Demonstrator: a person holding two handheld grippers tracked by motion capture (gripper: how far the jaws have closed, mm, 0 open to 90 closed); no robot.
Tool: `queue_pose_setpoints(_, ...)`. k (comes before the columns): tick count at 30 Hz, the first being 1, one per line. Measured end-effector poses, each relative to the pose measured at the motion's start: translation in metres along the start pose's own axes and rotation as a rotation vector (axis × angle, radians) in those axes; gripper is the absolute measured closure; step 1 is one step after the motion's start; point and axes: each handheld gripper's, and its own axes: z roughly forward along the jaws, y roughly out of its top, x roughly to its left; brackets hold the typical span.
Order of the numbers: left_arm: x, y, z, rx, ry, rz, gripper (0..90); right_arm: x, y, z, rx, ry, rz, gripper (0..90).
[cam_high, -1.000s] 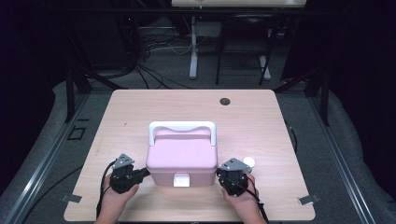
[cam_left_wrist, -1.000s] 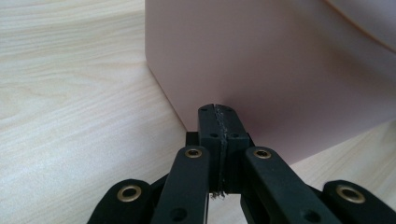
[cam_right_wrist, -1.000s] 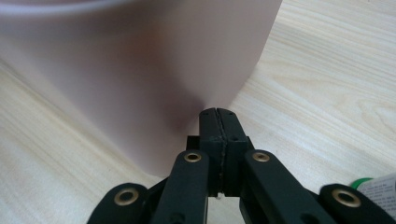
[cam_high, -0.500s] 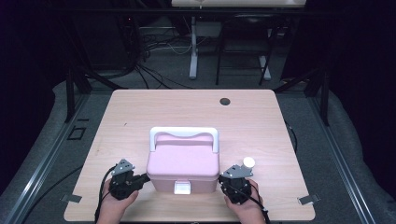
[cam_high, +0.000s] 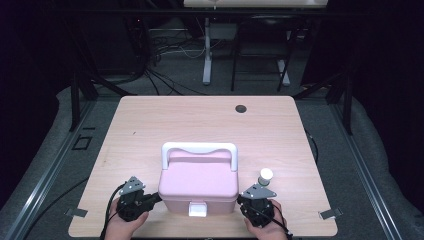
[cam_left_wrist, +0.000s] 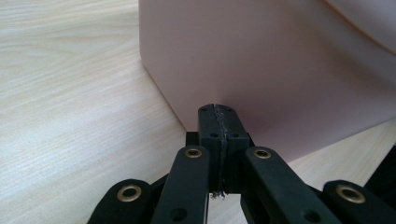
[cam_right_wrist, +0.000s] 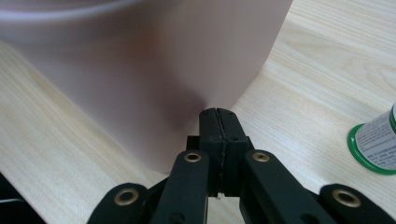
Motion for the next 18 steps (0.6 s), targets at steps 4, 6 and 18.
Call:
queue_pose_setpoints(4, -0.003, -0.002, -0.0021, 0.008, -0.004, 0.006, 90.0, 0.0009, -0.0029, -0.0026, -0.006, 0.001, 0.005, 90.0)
queue_pose_setpoints(6, -0.0043, -0.0034, -0.003, 0.007, -0.011, 0.003, 90.0, 0.0012, -0.0039, -0.0042, -0.002, 0.002, 0.001, 90.0)
queue_pose_setpoints(18, -0.0072, -0.0068, -0.0062, 0.012, -0.007, 0.004, 90.0, 0.0032, -0.0063, -0.007, -0.002, 0.01, -0.005, 90.0)
